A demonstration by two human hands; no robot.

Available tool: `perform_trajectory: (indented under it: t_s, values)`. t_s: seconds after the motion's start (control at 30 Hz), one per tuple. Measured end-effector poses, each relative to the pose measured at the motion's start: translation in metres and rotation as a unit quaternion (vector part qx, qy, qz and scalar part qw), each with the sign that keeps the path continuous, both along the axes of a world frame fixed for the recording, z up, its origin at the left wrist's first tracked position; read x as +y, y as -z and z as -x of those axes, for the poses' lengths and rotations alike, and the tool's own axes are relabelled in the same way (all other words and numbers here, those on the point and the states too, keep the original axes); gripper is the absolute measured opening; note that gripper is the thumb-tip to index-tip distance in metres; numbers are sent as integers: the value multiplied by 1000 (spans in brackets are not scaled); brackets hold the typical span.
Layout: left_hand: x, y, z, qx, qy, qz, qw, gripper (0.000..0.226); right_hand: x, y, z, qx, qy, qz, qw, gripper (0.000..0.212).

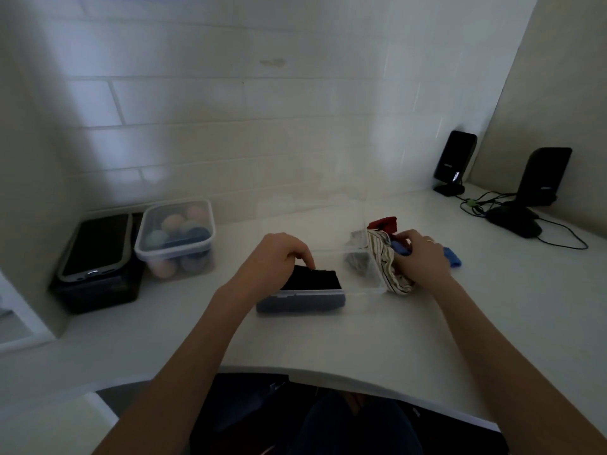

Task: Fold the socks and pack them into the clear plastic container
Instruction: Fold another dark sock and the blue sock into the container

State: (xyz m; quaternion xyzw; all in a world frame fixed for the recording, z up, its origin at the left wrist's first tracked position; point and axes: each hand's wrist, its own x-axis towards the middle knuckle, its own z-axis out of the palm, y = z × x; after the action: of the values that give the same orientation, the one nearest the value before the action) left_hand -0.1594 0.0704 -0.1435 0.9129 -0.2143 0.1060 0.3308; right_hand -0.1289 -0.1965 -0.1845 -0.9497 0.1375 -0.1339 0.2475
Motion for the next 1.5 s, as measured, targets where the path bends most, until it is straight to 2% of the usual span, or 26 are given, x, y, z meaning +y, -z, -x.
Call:
perform_trajectory:
  t_s: [0.07,0.17,0.23,0.3,0.37,0.43,0.47,0.5,0.53,0.6,0.63,0.7,0.73,0.87,0.97,1.13,1.3,1.37,1.5]
  values:
    - [0,-1,2,5,-3,-3,1000,49,-2,-1,-3,-9,1,-35,999,39]
    - [0,-1,1,12,0,-1,1000,49,-5,-5,-3,-40,-34,-171,984,33]
    - [1,0,-2,8,6,-1,1000,50,-8,-8,-3,-61,-36,-221,973,27]
    - [2,0,-3,4,11,5,1000,50,-9,-11,0,-103,-20,-232,967,25]
    - [1,-3,-2,-9,7,38,999,49,-4,-19,6,-183,-22,-219,958,25]
    - [-6,-9,0,-4,8,111,994,45,5,-34,16,-259,-64,-210,940,23]
    - [-11,-12,0,34,16,166,985,42,11,-45,23,-285,-88,-220,929,23]
    - [-17,-17,1,109,32,230,967,35,18,-55,29,-304,-114,-242,914,22]
    - [-24,-22,3,211,52,287,933,31,24,-65,36,-315,-142,-272,898,22]
    - [-37,-35,6,403,87,341,845,56,38,-81,48,-321,-208,-318,867,25]
    - [-42,-39,8,459,112,350,809,71,46,-88,55,-316,-241,-319,860,26]
    - [-49,-43,8,510,170,385,751,86,58,-94,65,-295,-297,-312,853,25]
    - [-51,-45,9,510,186,414,731,83,64,-93,70,-278,-320,-311,851,25]
    - [-57,-45,6,480,171,525,682,35,74,-83,81,-223,-381,-230,867,26]
    - [-55,-35,0,483,169,524,681,22,71,-76,86,-205,-410,-126,880,33]
    - [-54,-21,-5,484,185,527,673,33,71,-62,86,-235,-428,-33,872,48]
    - [-56,-23,-3,463,138,579,656,21,72,-56,75,-287,-384,-15,877,31]
    - [-55,-29,-2,431,126,574,685,21,72,-58,72,-286,-378,-15,881,29]
    - [-47,-35,-8,322,123,501,794,30,72,-68,66,-233,-362,-62,901,27]
